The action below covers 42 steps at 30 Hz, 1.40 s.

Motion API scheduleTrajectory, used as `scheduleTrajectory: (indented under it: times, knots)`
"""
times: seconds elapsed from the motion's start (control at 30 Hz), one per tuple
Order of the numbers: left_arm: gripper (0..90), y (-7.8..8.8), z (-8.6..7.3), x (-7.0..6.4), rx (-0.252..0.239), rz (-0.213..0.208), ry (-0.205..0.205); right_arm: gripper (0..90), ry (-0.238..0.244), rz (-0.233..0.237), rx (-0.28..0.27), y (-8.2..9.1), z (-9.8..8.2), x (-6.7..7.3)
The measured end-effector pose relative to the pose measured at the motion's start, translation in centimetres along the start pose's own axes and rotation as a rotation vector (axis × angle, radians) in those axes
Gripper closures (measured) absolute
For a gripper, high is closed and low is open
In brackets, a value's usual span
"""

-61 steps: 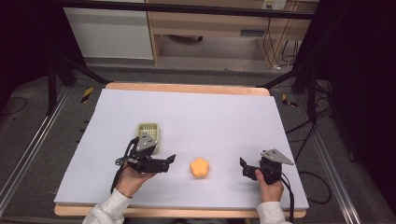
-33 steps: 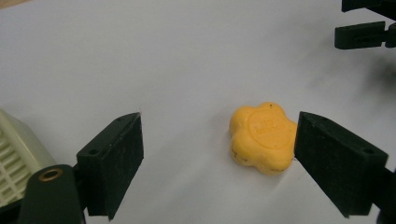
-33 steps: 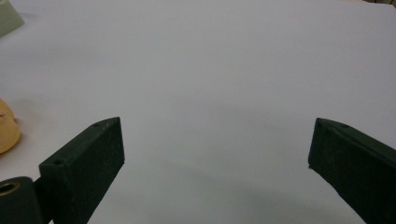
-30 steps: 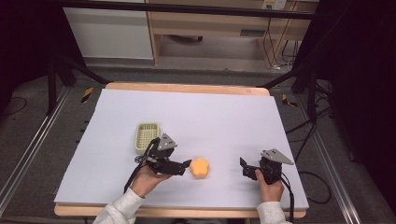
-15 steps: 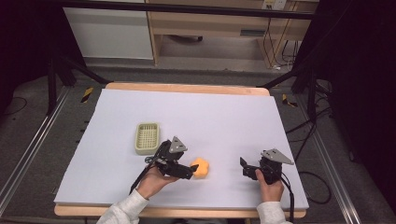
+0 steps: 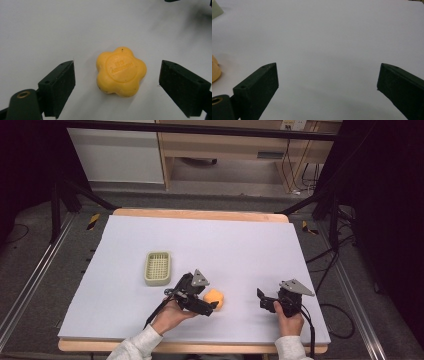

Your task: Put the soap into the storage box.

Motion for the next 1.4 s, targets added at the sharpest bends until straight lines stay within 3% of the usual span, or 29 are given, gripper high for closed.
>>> scheduleTrajectory:
  times: [0.37,1.4]
  knots:
    - [12.4,-1.5,0.4,-0.6,0.065,0.002,-0.044,4.1,-0.006,-0.002,0.000,0.0,0.0,-0.1]
    - [17.0,-4.1,0.6,-0.4,0.172,0.002,-0.075,4.1,-0.012,0.004,0.005,-0.1,0.0,-0.1]
Point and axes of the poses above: each handheld gripper's, and its own axes: y roughly backward along the jaws, z roughly out of its top, x roughly to its left, the point moved 1 cm from there along -y, roughly forward along the jaws, and after that the axes turned 1 degree about -y, right-handed, at the moved point
